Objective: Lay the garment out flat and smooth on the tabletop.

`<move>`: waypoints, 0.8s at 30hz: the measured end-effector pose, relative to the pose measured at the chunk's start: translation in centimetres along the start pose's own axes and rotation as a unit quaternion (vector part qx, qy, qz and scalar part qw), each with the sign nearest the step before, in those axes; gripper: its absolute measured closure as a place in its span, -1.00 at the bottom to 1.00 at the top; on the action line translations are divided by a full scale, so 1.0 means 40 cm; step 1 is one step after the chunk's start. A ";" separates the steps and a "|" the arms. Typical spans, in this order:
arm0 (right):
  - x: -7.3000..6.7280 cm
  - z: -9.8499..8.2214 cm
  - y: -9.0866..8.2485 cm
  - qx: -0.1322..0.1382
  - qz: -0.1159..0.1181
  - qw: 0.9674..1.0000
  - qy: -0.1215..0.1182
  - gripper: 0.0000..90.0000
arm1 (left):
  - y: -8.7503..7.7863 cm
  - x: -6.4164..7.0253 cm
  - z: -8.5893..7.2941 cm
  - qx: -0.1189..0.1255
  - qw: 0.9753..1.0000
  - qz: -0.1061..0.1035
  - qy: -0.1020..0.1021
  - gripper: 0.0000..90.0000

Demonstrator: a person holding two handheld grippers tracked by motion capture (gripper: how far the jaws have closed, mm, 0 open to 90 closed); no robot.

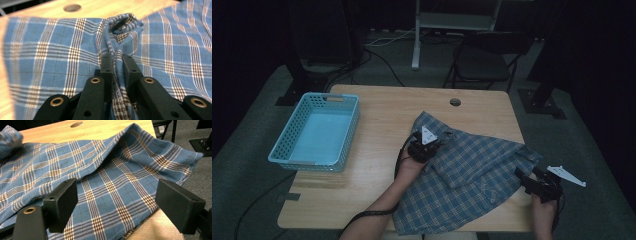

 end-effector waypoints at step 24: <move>0.012 0.001 0.001 0.003 0.005 0.999 0.032 -0.60 | -0.220 -0.295 -0.054 0.053 0.980 0.111 -0.156 0.57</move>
Point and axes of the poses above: each handheld gripper's, and its own axes: y roughly forward along the jaws, z roughly out of its top, x roughly to its right, the point moved 6 cm from there along y, roughly forward along the jaws, and after that the axes turned 1 degree about -y, right-handed, at the moved point
